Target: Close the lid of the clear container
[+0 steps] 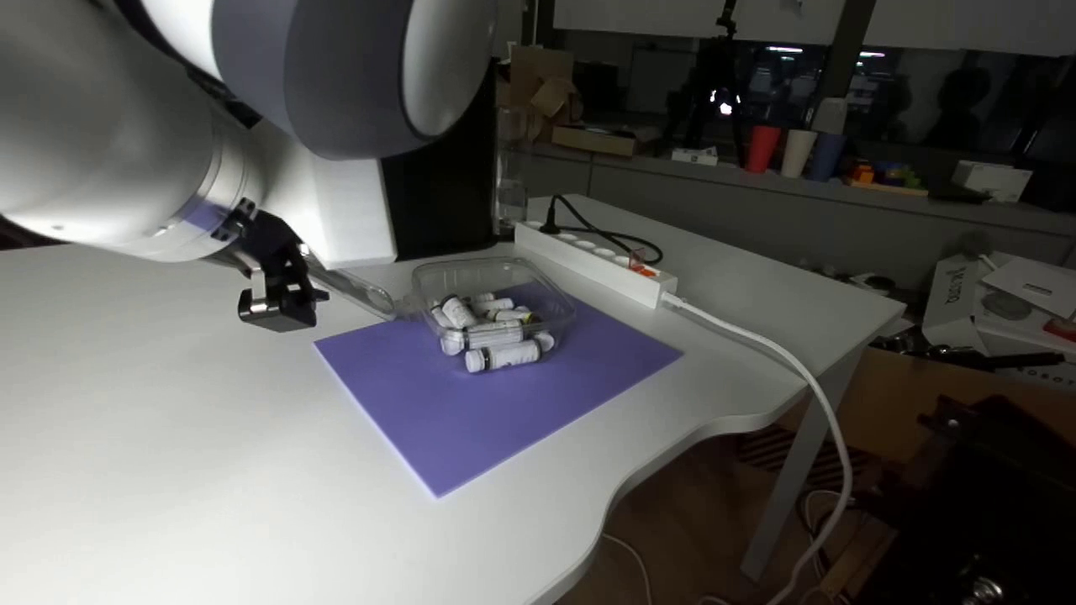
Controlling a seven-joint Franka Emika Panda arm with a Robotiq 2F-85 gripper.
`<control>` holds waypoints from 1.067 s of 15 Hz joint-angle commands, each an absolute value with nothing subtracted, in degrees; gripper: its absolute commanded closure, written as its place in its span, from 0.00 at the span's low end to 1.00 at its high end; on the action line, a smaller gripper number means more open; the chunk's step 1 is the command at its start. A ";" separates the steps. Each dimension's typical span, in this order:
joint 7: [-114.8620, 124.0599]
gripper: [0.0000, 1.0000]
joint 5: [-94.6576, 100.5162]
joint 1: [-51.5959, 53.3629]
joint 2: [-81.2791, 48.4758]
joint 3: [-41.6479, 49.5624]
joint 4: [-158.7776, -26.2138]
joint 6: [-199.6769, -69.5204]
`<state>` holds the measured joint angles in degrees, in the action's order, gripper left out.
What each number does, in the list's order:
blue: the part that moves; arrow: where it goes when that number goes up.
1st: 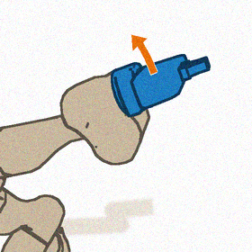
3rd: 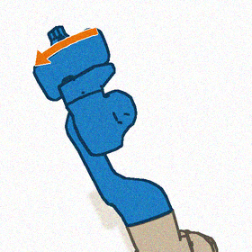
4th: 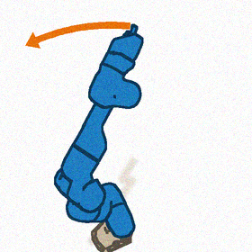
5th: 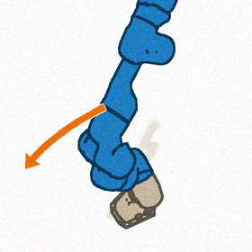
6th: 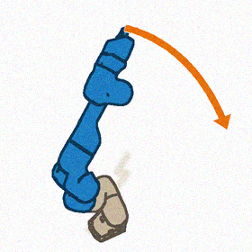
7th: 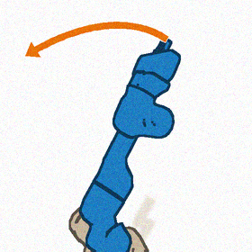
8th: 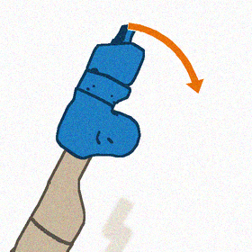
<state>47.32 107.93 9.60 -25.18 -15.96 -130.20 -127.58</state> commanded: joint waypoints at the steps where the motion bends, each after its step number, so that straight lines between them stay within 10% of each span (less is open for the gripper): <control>1: 48.61 0.00 104.22 9.43 -18.96 -16.05 -134.11 -126.35; 16: 41.57 0.00 67.75 4.85 -0.94 -7.63 -141.70 -130.51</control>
